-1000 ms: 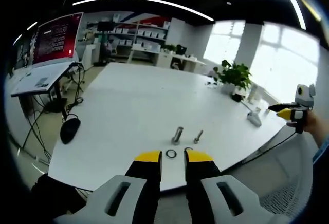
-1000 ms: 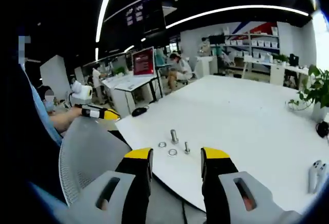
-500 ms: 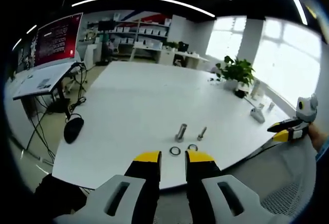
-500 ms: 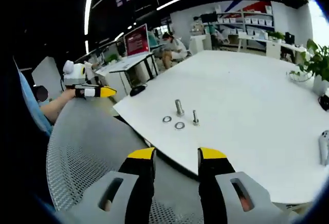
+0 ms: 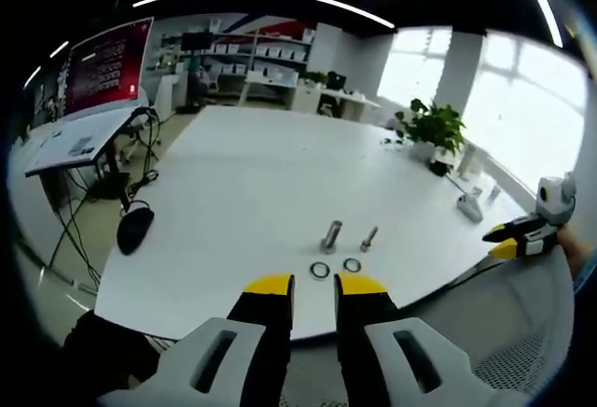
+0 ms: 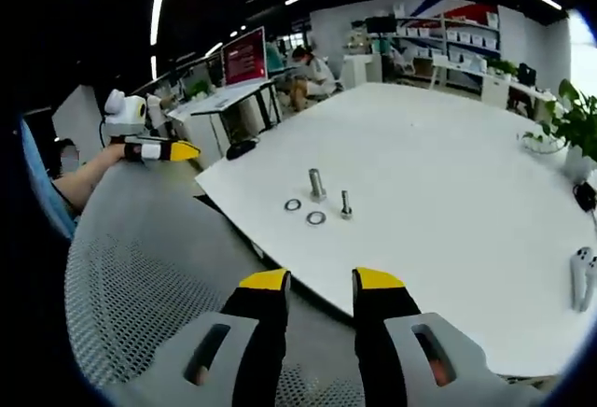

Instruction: Place the washer onto the threaded stud by aligning its center hole with the stud, sliding it down to the base, and recovering from edge contact or off-axis alignment until the washer reaches the visible bottom stop.

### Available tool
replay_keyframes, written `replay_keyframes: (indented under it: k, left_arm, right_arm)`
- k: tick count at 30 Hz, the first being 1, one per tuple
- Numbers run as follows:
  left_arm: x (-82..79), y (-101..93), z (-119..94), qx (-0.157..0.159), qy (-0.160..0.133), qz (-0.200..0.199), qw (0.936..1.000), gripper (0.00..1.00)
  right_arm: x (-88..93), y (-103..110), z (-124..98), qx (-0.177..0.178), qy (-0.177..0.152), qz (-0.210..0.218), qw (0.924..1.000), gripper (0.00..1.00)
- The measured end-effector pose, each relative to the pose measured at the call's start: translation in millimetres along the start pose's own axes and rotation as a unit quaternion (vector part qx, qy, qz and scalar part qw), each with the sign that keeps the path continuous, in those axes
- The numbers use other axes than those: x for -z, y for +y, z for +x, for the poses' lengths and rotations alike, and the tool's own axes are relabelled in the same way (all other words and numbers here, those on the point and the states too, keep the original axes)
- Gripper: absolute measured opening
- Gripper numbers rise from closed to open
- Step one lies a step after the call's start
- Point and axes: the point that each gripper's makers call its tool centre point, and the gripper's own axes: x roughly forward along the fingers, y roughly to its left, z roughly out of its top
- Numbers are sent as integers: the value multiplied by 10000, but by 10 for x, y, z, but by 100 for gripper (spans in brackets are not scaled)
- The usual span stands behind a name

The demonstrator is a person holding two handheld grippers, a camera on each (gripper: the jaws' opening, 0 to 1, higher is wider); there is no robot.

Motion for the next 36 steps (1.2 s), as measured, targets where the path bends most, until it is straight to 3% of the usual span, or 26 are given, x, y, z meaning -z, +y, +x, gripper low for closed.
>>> replay_keyframes:
  k: [7,14,16,17,18,19,23,27,29,32,34,35,36]
  left_arm:
    - [3,-39,1,55,-12,8,10000,15]
    - [62,-83,7,95,169,59,9998,15]
    - [-7,-151,-3,348,-45,148,9993,17]
    - [-8,-132,-14,322,-52,98,9994,19]
    - [7,-127,-3,300,9,86,9995,23]
    - [80,-113,3,238,253,201,9992,24]
    - [97,-203,10,431,340,403,9977,25]
    - [98,-153,12,482,585,943,9927,22]
    - [24,-155,11,580,693,1164,9891,22]
    - [-308,-182,13,783,634,1835,9778,22]
    - [-502,-216,150,1023,1004,2592,9551,23]
    - [-506,-246,189,1097,1088,2754,9488,23]
    - [-495,-298,259,1239,1241,2992,9379,23]
  right_arm:
    - [-46,36,-9,-148,-198,103,9996,29]
    - [-16,48,-3,-165,-95,162,9997,29]
    - [-36,8,-10,-46,-166,218,9996,29]
    - [-12,-8,-11,-8,-100,278,9996,29]
    - [30,-2,-7,-27,4,331,9994,29]
    - [53,20,-1,-95,69,343,9993,29]
    - [38,1,-11,-58,43,340,9994,29]
    - [57,5,-34,-117,-32,582,9982,29]
    - [70,5,-36,-120,-27,747,9971,29]
    - [67,4,-34,-94,-4,657,9978,29]
    - [106,12,-49,-84,60,753,9971,29]
    - [116,10,-56,-58,61,849,9964,29]
    - [138,5,-71,-4,93,1009,9948,29]
